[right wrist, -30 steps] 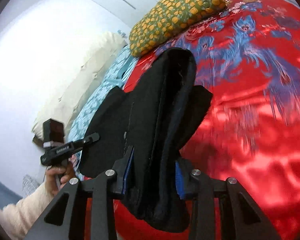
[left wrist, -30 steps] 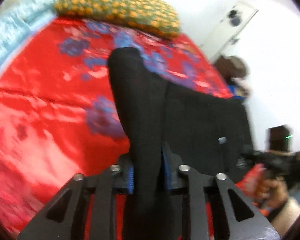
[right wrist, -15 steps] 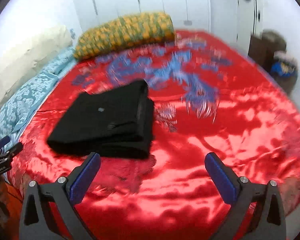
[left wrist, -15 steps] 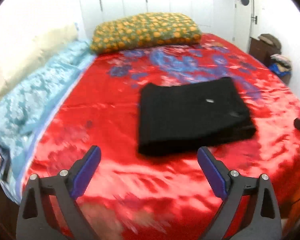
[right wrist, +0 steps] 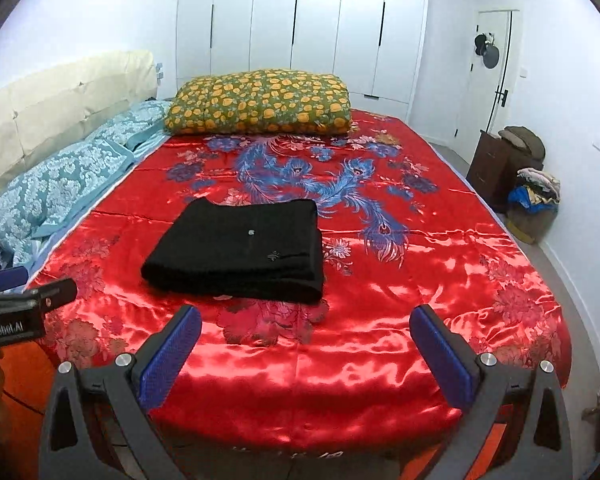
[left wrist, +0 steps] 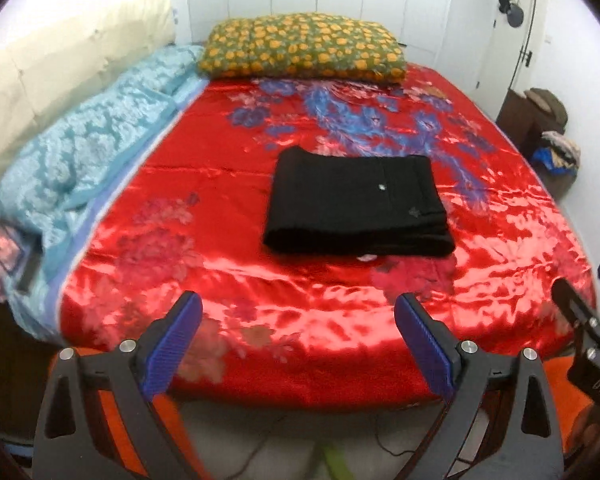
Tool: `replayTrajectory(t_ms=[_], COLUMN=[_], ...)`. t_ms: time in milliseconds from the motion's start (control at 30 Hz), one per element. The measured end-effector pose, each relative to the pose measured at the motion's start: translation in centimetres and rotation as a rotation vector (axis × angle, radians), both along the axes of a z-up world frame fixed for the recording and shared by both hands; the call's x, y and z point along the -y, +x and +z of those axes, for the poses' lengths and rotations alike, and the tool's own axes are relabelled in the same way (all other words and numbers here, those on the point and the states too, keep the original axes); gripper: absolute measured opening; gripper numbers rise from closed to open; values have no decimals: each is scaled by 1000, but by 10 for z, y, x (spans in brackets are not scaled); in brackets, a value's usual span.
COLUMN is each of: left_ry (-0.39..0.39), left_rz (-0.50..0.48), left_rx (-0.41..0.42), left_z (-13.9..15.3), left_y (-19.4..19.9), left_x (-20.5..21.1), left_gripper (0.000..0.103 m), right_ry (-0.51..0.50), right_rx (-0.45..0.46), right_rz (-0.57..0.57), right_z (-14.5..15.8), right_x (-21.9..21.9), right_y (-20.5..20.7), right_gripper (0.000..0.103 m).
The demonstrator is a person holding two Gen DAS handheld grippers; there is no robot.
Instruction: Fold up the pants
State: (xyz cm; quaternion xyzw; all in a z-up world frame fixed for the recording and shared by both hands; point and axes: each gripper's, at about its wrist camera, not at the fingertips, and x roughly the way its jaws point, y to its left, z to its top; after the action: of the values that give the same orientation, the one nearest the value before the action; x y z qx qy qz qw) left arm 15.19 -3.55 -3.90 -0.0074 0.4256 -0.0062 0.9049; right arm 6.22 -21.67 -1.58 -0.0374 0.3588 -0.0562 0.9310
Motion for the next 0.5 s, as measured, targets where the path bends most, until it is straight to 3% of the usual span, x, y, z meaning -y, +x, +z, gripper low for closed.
replayTrajectory(t_ms=[500], left_ry=[27], left_rz=[-23], left_rx=[-32], left_z=[6], left_y=[-26], left_x=[-5], left_gripper=[102], right_ry=[-5], right_rx=[-55], right_rz=[24], right_z=[17], right_x=[-10], right_y=[-32], right_gripper=[103])
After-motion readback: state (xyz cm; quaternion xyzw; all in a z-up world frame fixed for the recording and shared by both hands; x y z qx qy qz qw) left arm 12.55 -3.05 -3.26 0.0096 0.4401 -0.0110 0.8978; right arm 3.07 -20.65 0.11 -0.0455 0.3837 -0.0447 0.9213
